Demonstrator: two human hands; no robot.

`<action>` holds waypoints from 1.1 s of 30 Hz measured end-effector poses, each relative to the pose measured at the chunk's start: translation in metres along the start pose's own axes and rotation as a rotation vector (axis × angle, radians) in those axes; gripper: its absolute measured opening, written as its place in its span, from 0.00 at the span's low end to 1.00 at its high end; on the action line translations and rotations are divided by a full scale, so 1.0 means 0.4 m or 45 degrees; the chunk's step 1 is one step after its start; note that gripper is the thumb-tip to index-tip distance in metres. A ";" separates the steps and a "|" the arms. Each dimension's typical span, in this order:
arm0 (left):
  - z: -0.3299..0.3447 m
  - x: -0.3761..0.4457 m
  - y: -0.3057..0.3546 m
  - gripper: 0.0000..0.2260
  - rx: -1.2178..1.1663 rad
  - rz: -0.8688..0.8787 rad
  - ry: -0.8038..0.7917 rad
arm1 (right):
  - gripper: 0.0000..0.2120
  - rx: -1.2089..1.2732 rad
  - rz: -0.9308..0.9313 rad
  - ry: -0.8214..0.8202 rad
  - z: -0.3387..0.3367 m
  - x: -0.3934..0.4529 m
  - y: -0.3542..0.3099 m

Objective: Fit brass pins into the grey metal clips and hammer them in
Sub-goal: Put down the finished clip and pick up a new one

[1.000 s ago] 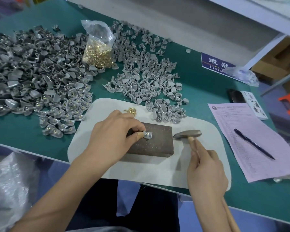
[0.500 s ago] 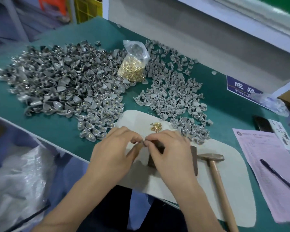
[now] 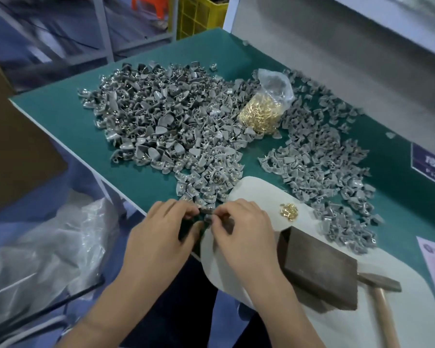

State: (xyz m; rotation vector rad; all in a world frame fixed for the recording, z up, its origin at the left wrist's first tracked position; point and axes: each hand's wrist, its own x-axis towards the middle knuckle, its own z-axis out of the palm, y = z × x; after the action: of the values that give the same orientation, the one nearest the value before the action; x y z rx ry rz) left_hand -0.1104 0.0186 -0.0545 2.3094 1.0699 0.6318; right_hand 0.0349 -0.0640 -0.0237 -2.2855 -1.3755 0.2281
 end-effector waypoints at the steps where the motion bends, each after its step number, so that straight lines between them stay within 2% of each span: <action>1: -0.003 0.001 0.001 0.07 0.004 0.002 0.018 | 0.01 0.008 -0.010 0.001 0.002 0.005 -0.001; 5: -0.011 0.005 0.023 0.05 -0.024 0.057 0.068 | 0.02 0.025 -0.026 0.013 0.001 0.009 -0.007; 8: 0.003 0.013 0.050 0.05 -0.118 0.174 0.045 | 0.01 0.067 -0.009 0.104 -0.022 -0.010 0.014; 13: 0.065 0.054 0.133 0.03 -0.268 0.328 -0.120 | 0.03 0.125 0.137 0.356 -0.113 -0.072 0.093; 16: 0.113 0.108 0.180 0.03 -0.315 0.326 -0.278 | 0.06 0.143 0.227 0.500 -0.170 -0.120 0.155; 20: 0.177 0.184 0.232 0.05 -0.167 0.320 -0.393 | 0.03 0.080 0.390 0.639 -0.199 -0.173 0.244; 23: 0.199 0.203 0.265 0.07 -0.044 0.301 -0.447 | 0.02 0.185 0.410 0.673 -0.181 -0.186 0.281; 28: 0.207 0.203 0.286 0.02 0.095 0.346 -0.415 | 0.02 0.262 0.401 0.702 -0.161 -0.190 0.292; 33: 0.211 0.206 0.288 0.05 0.111 0.405 -0.370 | 0.04 0.309 0.382 0.730 -0.160 -0.191 0.298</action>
State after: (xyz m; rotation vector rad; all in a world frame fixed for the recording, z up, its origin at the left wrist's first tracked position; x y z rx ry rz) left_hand 0.0516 -0.0018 -0.0311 2.5743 0.6144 0.3508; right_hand 0.1157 -0.1965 -0.0300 -2.1105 -0.6790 -0.1546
